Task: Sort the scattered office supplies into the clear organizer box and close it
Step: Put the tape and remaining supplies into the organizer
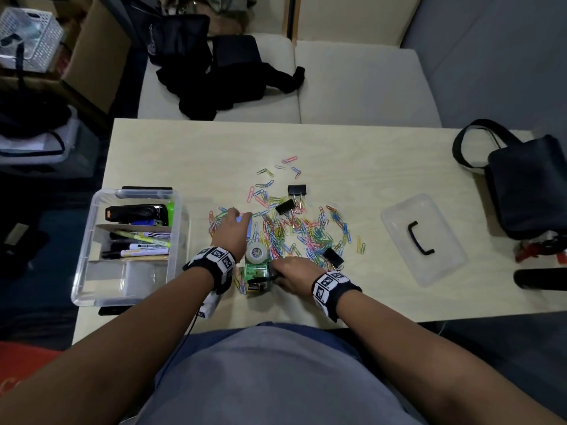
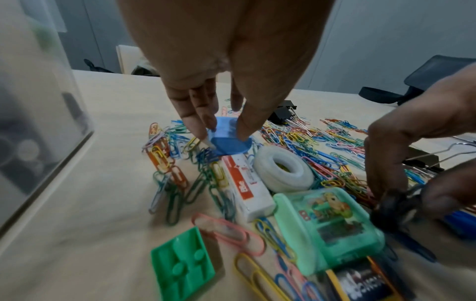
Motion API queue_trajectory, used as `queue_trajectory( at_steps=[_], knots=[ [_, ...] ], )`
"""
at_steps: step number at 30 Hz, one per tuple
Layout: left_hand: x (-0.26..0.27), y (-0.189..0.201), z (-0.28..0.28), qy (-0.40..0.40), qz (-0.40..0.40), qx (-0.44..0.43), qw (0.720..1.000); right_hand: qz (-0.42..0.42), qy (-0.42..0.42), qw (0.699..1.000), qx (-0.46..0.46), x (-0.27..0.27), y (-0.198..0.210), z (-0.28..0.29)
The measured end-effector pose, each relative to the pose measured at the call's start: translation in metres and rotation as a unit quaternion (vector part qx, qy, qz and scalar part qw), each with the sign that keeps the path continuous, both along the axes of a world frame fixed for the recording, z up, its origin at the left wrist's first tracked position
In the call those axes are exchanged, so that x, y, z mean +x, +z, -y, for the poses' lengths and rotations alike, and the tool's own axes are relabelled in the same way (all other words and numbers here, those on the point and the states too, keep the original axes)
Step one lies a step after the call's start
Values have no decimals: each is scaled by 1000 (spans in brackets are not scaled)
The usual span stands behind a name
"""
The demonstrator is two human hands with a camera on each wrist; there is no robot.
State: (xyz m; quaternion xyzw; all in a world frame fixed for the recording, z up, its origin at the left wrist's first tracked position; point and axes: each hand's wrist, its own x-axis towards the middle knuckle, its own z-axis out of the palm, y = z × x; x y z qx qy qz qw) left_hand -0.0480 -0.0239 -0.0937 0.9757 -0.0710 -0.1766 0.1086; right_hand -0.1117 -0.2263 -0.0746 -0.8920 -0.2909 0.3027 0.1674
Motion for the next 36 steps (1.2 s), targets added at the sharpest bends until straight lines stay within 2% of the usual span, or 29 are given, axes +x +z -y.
queue_trajectory(
  at_steps=[4, 11, 16, 21, 30, 36],
  knots=[
    [4, -5, 0, -26, -15, 43, 999, -26, -14, 1000, 12, 1, 0, -2],
    [8, -3, -3, -22, -6, 25, 999, -65, -59, 996, 18, 5, 0, -18],
    [8, 10, -11, 10, -8, -26, 1000, -3, -13, 999, -41, 6, -1, -32],
    [1, 19, -20, 66, -32, -135, 988, 33, 23, 996, -77, 7, -3, -43],
    [-14, 29, -27, 98, -62, -154, 981, 62, 44, 992, -98, 7, 6, -54],
    [-17, 42, -25, 123, -41, -194, 972, 47, 14, 994, -93, 12, 6, -57]
  ],
)
